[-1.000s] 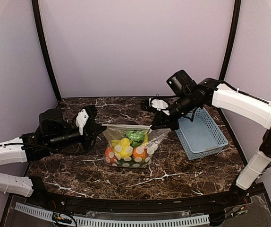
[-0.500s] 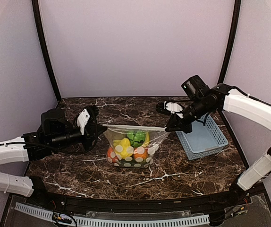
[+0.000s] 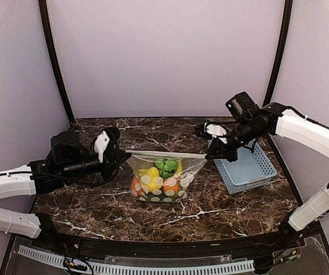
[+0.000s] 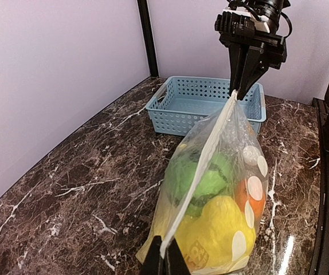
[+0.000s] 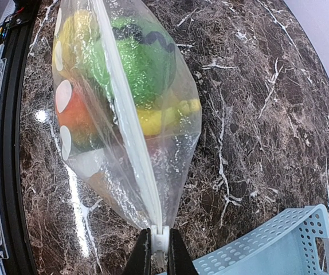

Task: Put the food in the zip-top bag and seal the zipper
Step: Zip the zipper on the zipper food storage bag, then pick up the zipper food storage bag from the center of the board.

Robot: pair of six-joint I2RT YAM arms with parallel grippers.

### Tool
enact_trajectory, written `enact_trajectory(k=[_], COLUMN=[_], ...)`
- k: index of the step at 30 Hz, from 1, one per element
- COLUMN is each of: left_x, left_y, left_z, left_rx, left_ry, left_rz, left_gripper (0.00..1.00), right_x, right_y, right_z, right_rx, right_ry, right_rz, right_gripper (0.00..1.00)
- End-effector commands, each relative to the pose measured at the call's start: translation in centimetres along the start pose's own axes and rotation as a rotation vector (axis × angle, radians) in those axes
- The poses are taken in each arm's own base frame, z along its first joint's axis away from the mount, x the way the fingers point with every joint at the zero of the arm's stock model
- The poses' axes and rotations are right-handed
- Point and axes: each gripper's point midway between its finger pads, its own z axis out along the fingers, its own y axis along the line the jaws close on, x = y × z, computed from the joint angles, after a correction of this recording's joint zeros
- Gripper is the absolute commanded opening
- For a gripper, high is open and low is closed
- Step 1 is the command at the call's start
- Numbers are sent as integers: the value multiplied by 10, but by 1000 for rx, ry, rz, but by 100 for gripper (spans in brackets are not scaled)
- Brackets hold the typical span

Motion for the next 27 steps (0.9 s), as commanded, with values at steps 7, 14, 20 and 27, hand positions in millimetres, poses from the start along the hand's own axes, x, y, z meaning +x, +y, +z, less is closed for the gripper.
enact_trajectory(k=[7,14,20,27], left_x=[-18,-60,-68,11], left_y=[30,111,136,101], left_z=[13,51,70,71], left_rx=[-88,-254,-227,-108], left_ry=[-73,-160,-183,2], left_rz=[-108,-179,-173,-214], left_gripper=[1,1,1,7], right_x=[0,-55,-69,-32], right_y=[-22,-102,-121,-55], right_z=[-18,-40,-36,17], right_rx=[92,363,382,114], right_ry=[47,-39,-70,-84], right_rz=[-3,-109,-154,-129], right_gripper=[0,0,0,5])
